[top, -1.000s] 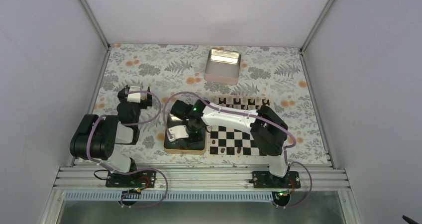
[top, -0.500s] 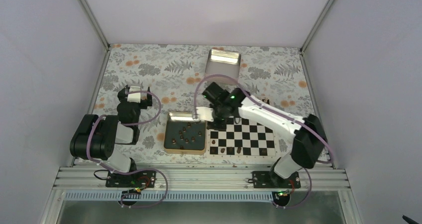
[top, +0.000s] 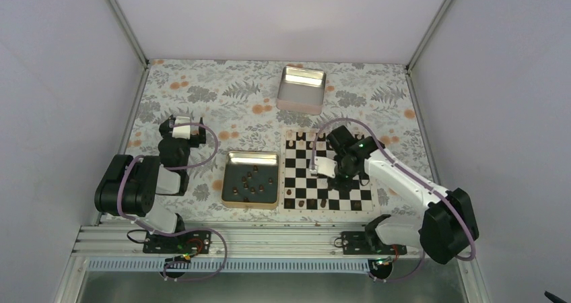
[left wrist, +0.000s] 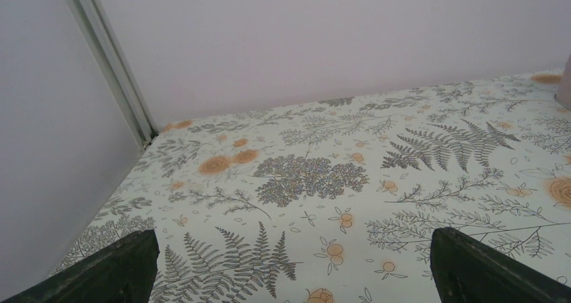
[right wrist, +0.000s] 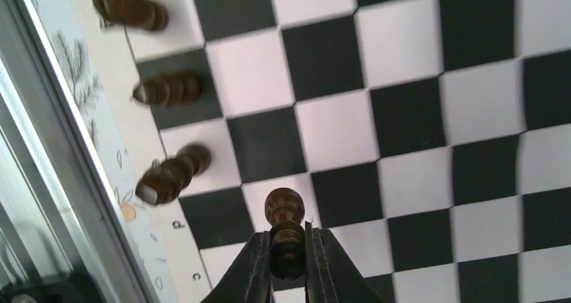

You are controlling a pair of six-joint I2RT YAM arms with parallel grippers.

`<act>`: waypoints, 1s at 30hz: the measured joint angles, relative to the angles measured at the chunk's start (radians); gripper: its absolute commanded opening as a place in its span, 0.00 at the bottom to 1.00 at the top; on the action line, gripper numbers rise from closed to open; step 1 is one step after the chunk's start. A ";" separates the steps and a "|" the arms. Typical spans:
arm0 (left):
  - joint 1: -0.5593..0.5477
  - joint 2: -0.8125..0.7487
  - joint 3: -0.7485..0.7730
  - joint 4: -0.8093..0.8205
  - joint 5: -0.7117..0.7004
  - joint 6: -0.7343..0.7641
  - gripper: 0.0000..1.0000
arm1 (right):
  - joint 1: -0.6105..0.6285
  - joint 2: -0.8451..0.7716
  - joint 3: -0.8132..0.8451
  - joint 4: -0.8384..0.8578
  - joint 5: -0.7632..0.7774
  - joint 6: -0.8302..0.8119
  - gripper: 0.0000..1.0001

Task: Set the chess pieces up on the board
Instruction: Place the chess piece on the chessboard.

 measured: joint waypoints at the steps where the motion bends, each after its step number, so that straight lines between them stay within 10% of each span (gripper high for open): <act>1: 0.000 0.000 0.000 0.000 0.000 0.000 1.00 | -0.011 -0.009 -0.029 0.000 0.001 -0.008 0.06; 30: 0.000 0.000 0.000 0.000 0.000 0.000 1.00 | -0.029 -0.092 -0.184 0.011 -0.042 -0.091 0.05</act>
